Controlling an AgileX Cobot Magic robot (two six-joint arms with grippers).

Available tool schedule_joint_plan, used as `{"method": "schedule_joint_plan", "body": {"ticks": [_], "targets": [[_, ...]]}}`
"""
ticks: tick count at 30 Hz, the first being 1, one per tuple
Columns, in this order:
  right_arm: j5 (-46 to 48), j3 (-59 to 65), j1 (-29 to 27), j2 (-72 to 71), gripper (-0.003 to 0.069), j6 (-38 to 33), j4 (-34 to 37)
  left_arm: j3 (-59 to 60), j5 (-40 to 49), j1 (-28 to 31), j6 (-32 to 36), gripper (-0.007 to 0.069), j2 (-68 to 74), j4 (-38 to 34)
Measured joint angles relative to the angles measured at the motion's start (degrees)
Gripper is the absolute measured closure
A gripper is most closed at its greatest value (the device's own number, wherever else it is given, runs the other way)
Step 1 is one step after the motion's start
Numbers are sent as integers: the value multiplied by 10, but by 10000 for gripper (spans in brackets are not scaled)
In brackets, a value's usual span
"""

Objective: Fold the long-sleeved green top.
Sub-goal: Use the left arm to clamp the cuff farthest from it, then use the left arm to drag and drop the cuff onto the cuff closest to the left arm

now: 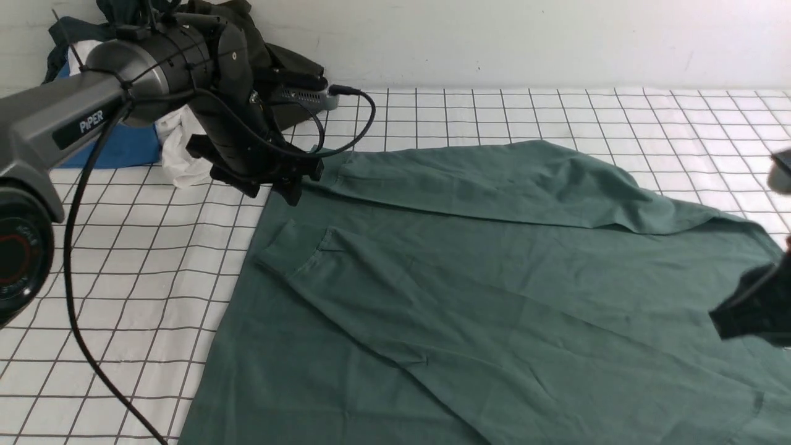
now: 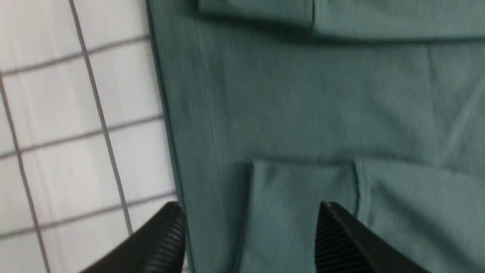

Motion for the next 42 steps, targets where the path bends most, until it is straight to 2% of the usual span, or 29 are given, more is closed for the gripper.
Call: {"method": "schedule_joint_plan", "body": {"ticks": [7, 20, 23, 26, 28, 29, 30, 31, 33, 35, 42], "targets": [[-9, -103, 0, 95, 491, 0, 15, -104, -62, 3, -34, 188, 81, -4], [11, -112, 0, 139, 491, -15, 41, -171, -152, 3, -73, 188, 188, -5], [12, -112, 0, 139, 491, -17, 42, -172, -159, 3, -73, 238, 190, -5], [13, -112, 0, 139, 491, -21, 46, -172, -159, 3, -72, 338, 190, -5], [13, -112, 0, 139, 491, -22, 49, -172, -158, 3, -72, 379, 190, -5], [13, -112, 0, 139, 491, -23, 54, -172, -157, 3, -70, 454, 190, -5], [13, -112, 0, 139, 491, -24, 54, -172, -157, 3, -69, 462, 190, -5], [13, -112, 0, 139, 491, -25, 55, -172, -151, 3, -66, 526, 190, -5], [14, -112, 0, 139, 491, -26, 55, -172, -146, 3, -61, 585, 188, -5], [17, -112, 0, 139, 491, -26, 55, -172, -133, 3, -49, 612, 183, -5], [18, -113, 0, 139, 491, -28, 57, -172, -50, -3, 7, 615, 107, -13]]}}
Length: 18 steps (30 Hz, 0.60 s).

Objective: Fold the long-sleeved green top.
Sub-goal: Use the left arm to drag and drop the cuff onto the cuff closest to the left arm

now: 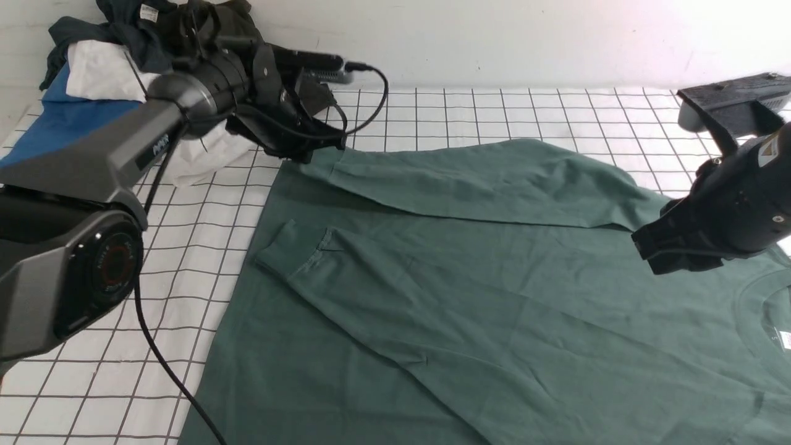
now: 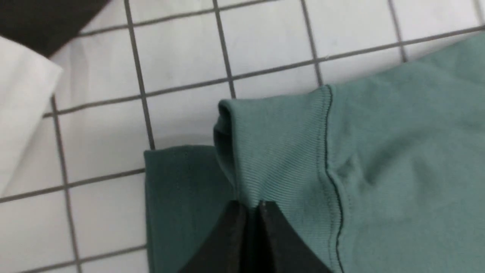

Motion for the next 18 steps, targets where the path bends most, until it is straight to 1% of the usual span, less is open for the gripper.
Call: {"method": "schedule_joint_plan", "body": {"ticks": [6, 7, 8, 9, 10, 12, 14, 17, 18], "targets": [[11, -7, 0, -8, 491, -1, 0, 0, 133, -18, 57, 618, -128, -62], [12, -7, 0, -9, 491, -1, 0, 0, 143, -18, 59, 619, -136, -64], [16, -7, 0, -19, 491, -2, 0, 0, 181, -19, 65, 619, -162, -77], [17, -7, 0, -21, 491, -2, 0, 0, 181, -19, 65, 619, -162, -77], [24, -8, 0, -35, 491, -4, 0, 0, 213, -19, 65, 619, -183, -80], [29, -8, 0, -51, 491, -4, 0, 2, 221, -19, 61, 619, -192, -80], [46, -8, 0, -77, 491, -6, 1, 29, 222, -19, 49, 619, -214, -76], [78, -8, 0, -125, 491, -10, 11, 101, 222, -19, 32, 619, -257, -64], [89, -8, 0, -153, 491, -16, 25, 169, 222, -19, 30, 619, -294, -58]]}}
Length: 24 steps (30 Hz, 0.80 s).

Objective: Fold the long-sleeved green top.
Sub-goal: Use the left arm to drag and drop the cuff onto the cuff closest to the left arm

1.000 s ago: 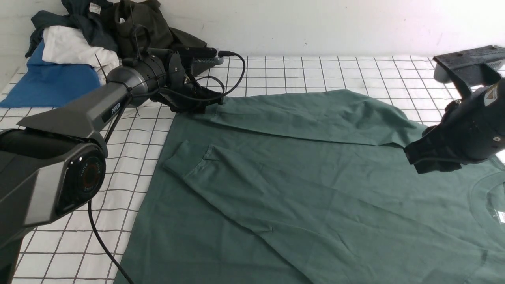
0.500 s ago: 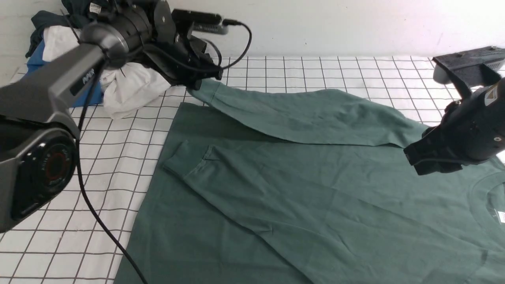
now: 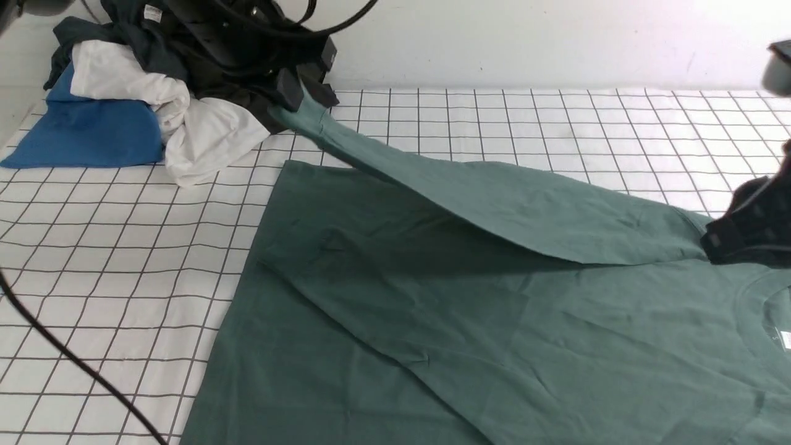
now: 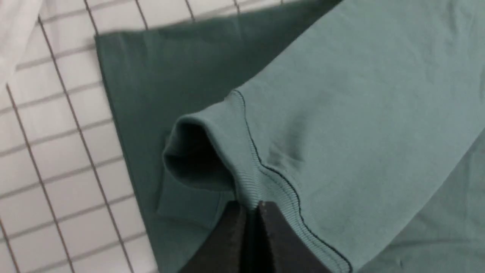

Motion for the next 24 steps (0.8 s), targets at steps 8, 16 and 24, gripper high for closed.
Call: {"method": "schedule_joint_plan", "body": {"ticks": [8, 16, 24], "targets": [[12, 7, 0, -99, 491, -42, 60, 309, -102, 0, -7, 619, -134, 13], [26, 43, 0, -102, 491, -60, 74, 408, -154, -1, -7, 461, -129, 80], [27, 45, 28, -102, 482, -80, 97, 405, -85, -48, 48, 173, -163, 93]]}}
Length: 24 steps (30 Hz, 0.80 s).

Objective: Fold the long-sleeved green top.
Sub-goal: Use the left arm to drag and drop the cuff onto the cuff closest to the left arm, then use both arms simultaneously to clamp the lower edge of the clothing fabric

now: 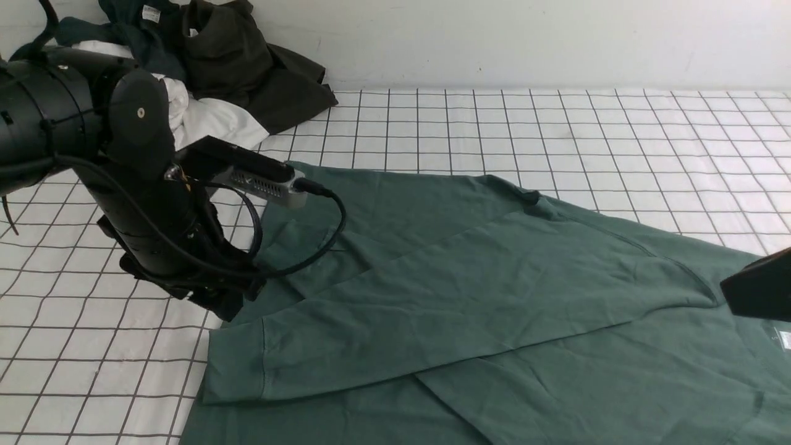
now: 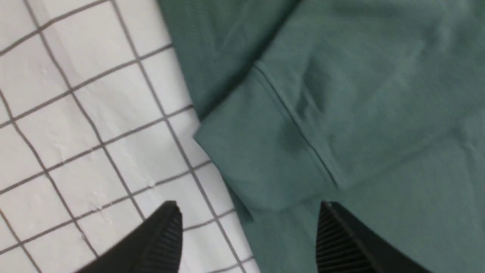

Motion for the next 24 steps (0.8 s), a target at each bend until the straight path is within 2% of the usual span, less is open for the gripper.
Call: {"method": "schedule_joint_plan", "body": {"ticks": [3, 6, 11, 15, 21, 24], "targets": [[-2, 14, 40, -1, 480, 1, 4, 13, 40, -55, 43, 153, -23, 0], [-2, 52, 107, -1, 473, 4, 7, 67, 64, -113, 116, 155, -32, 2], [-3, 109, 171, -1, 470, 18, -4, 185, 55, -138, 218, 179, -32, 7], [-4, 128, 178, -1, 468, 20, -32, 253, -10, -138, 253, 191, -32, 13], [-6, 129, 178, -1, 462, 20, -69, 295, -99, -138, 268, 191, -30, 22], [-6, 129, 178, -1, 461, 20, -77, 302, -117, -138, 281, 191, -24, 26]]}}
